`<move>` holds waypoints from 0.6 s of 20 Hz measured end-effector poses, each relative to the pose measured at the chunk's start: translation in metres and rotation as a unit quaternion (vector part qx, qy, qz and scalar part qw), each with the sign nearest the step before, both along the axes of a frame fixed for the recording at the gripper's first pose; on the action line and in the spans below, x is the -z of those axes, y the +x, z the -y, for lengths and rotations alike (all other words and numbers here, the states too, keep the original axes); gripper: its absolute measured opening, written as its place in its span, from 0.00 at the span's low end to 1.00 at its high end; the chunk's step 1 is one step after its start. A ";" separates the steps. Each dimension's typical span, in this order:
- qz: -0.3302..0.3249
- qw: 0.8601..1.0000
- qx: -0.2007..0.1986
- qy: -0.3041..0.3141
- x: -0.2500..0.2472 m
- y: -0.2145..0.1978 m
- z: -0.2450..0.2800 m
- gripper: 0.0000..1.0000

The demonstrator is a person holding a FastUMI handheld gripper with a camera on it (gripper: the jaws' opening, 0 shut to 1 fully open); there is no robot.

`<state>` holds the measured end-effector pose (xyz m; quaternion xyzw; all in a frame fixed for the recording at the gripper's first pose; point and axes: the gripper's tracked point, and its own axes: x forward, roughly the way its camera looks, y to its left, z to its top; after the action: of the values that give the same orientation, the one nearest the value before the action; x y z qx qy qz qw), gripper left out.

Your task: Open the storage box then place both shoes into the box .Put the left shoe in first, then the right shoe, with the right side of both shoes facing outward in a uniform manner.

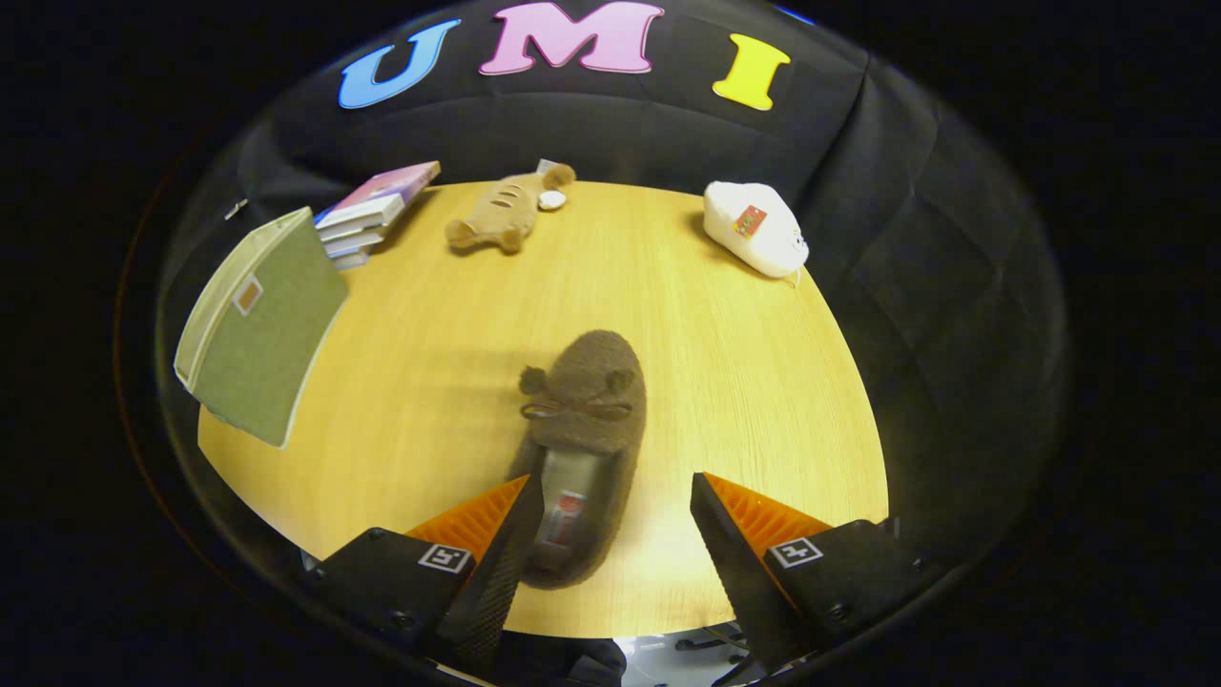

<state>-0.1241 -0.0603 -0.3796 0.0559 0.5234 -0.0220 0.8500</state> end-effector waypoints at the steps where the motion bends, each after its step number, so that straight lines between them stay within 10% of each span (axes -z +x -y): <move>1: -0.004 1.000 0.002 -0.003 0.010 0.002 0.003 0.95; 6: -0.006 1.000 -0.007 -0.015 0.048 0.035 0.002 0.80; 8: -0.008 1.000 0.002 -0.016 0.057 0.046 0.003 0.61; 11: -0.023 0.999 0.032 -0.031 0.060 0.046 0.011 0.07; 12: -0.026 0.998 0.036 -0.034 0.055 0.043 0.011 0.05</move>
<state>-0.0809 -0.0715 -0.4342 0.0454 0.5417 -0.0721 0.8363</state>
